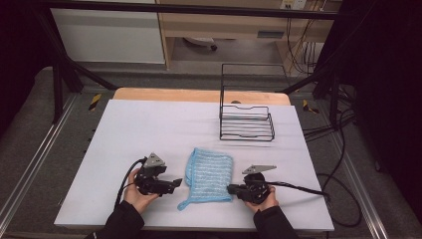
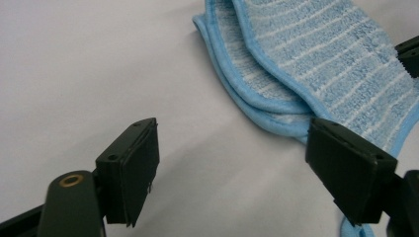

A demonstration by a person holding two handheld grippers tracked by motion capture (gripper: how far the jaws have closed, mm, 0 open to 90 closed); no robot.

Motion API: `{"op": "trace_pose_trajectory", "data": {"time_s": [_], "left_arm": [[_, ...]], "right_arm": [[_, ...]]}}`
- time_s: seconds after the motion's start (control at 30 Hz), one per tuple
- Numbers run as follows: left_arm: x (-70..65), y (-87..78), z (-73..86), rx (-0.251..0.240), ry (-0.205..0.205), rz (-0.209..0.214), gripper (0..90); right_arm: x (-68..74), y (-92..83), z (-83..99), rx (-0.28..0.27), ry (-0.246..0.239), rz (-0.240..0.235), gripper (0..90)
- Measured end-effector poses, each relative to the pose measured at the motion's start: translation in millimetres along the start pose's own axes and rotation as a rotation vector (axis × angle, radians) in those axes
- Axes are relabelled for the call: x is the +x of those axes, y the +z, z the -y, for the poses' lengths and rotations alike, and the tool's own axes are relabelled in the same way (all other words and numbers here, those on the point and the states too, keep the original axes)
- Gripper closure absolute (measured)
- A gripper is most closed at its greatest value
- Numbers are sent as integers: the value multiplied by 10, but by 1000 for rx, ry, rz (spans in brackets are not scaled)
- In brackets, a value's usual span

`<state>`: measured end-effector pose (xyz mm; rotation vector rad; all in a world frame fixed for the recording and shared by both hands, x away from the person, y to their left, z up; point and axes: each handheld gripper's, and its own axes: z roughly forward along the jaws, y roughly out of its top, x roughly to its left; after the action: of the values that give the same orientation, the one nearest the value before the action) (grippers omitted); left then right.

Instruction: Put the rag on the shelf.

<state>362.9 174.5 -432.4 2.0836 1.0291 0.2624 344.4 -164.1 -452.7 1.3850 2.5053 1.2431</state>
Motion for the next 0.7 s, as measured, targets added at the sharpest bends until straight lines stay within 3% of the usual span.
{"op": "trace_pose_trajectory", "data": {"time_s": [0.33,0.47,0.7], "left_arm": [[3,-21,-6,-4,-3,6,179],[-8,-22,-23,-11,-5,11,176],[16,-47,-201,-26,-2,16,144]], "right_arm": [[-58,-207,-61,-3,-30,39,884],[-97,-186,-21,26,-21,27,851],[-157,-283,-96,-83,-87,34,563]]}}
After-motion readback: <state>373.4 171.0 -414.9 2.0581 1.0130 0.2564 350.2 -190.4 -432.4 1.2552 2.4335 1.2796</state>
